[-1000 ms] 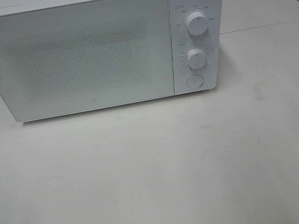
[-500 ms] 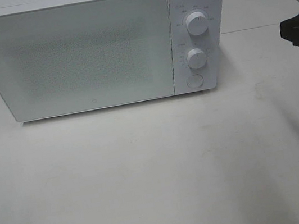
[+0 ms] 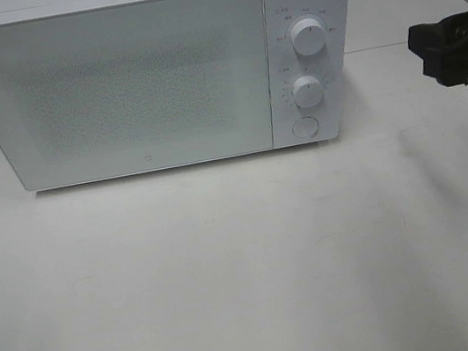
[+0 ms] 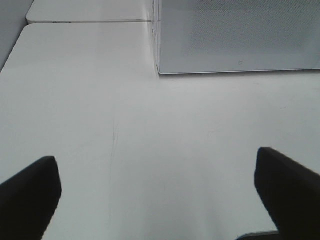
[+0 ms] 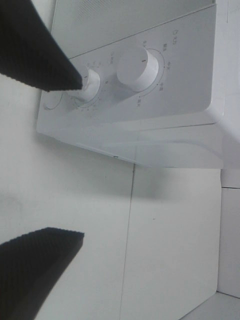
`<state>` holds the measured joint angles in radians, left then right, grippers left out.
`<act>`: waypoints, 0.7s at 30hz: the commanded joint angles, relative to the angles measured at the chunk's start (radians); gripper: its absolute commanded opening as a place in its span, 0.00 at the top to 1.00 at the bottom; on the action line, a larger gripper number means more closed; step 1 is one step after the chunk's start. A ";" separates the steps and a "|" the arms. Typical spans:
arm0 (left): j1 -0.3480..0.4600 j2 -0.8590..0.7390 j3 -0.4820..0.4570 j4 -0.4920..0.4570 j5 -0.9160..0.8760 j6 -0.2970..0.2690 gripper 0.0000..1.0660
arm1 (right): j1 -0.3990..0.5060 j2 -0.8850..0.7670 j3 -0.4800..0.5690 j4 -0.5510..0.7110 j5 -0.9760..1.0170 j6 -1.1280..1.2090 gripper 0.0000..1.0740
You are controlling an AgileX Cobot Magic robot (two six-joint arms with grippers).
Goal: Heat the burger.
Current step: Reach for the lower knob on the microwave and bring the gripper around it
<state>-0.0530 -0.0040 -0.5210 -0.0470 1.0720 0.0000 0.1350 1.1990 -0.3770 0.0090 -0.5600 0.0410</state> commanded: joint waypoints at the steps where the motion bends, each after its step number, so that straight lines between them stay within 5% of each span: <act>1: 0.002 -0.016 0.005 0.004 0.001 0.000 0.08 | 0.009 0.027 0.043 0.095 -0.154 -0.071 0.31; 11: 0.002 -0.016 0.005 0.004 0.001 0.000 0.08 | 0.258 0.138 0.085 0.416 -0.351 -0.386 0.31; 21: 0.002 -0.016 0.005 0.004 0.001 0.000 0.08 | 0.454 0.288 0.079 0.643 -0.542 -0.394 0.31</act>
<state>-0.0530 -0.0040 -0.5210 -0.0470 1.0720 0.0000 0.5440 1.4540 -0.2920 0.5760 -1.0420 -0.3380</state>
